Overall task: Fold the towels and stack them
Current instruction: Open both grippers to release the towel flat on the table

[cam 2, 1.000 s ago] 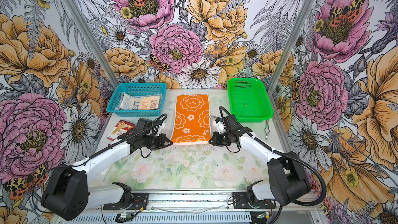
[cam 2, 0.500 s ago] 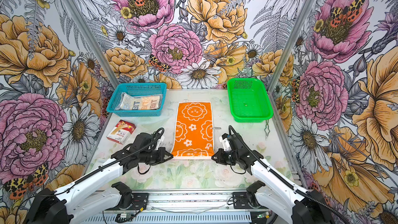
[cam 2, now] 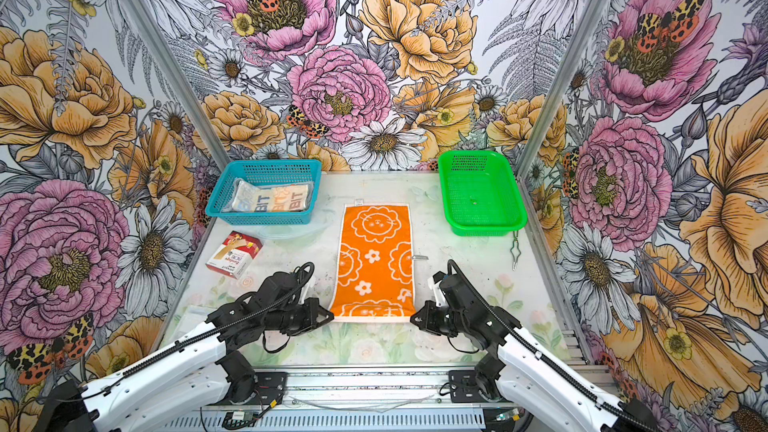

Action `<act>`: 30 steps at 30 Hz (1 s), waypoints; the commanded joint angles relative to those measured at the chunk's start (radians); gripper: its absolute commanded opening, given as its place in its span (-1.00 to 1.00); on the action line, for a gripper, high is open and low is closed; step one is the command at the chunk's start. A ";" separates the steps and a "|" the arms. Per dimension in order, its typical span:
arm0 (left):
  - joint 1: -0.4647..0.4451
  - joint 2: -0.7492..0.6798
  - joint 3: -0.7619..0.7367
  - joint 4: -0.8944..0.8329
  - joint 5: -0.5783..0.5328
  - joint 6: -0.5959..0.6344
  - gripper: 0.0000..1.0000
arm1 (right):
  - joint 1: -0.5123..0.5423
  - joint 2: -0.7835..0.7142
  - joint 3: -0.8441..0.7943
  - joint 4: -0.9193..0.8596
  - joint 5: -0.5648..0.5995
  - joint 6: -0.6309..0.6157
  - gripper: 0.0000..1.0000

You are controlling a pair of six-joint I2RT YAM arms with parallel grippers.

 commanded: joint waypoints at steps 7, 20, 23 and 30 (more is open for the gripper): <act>-0.067 -0.102 -0.082 -0.200 -0.212 -0.133 -1.00 | 0.079 -0.050 -0.035 -0.218 0.224 0.124 -0.84; -0.122 -0.066 0.010 -0.267 -0.263 -0.103 -0.16 | 0.085 -0.016 0.077 -0.272 0.260 0.084 -0.42; -0.124 -0.057 0.006 -0.277 -0.274 -0.103 0.08 | 0.087 0.021 0.091 -0.238 0.256 0.059 -0.38; -0.122 -0.032 0.077 -0.310 -0.435 -0.050 0.22 | 0.264 0.273 0.111 0.035 0.268 0.114 -0.25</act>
